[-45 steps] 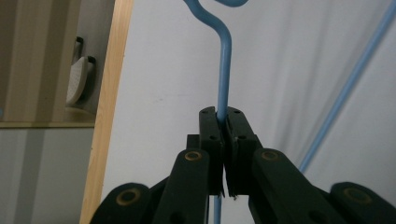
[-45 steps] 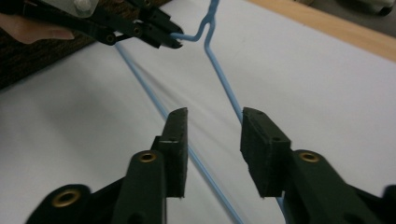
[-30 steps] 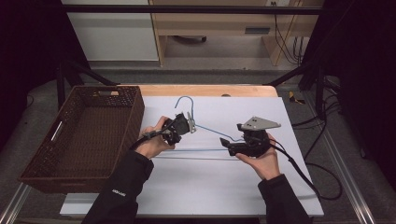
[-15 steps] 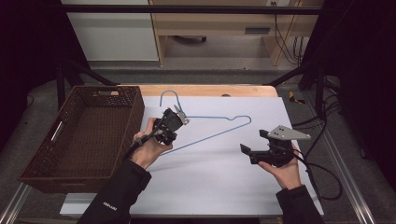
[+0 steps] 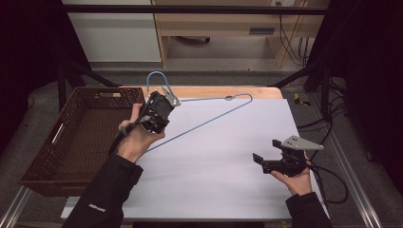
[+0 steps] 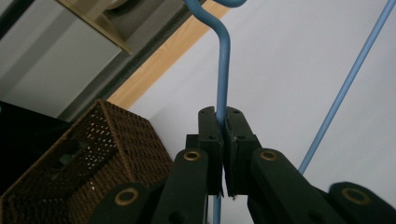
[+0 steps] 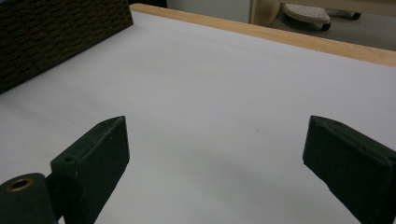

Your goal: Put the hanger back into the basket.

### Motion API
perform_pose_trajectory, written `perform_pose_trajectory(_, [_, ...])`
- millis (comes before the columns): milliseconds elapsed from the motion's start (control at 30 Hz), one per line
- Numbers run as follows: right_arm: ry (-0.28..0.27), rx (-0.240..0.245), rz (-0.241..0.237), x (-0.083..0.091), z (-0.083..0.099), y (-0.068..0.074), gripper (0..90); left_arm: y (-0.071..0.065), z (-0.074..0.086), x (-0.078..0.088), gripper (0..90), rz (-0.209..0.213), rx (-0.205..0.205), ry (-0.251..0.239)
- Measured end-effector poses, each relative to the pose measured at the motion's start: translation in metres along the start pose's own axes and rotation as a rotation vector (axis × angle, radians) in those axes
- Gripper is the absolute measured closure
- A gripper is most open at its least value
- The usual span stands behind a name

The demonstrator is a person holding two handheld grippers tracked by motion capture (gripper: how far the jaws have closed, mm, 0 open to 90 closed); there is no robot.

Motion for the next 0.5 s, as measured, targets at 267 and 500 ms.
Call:
perform_pose_trajectory(267, [-0.001, 0.011, 0.004, 0.001, 0.003, 0.000, 7.6, 0.028, 0.016, 0.014, 87.1, 0.048, 0.038, 0.040])
perform_pose_trajectory(500, [-0.012, 0.014, -0.002, 0.002, 0.005, 0.000, 7.2, 0.060, 0.035, 0.025, 87.1, 0.017, 0.119, 0.041])
Point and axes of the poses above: each handheld gripper's, and its own axes: x roughly backward along the jaws, z roughly out of its underside, y roughly to its left, the point moved 4 cm from there along -x, roughly forward along the jaws, and after that the axes turned 1 degree about x, right-handed, at the moved point
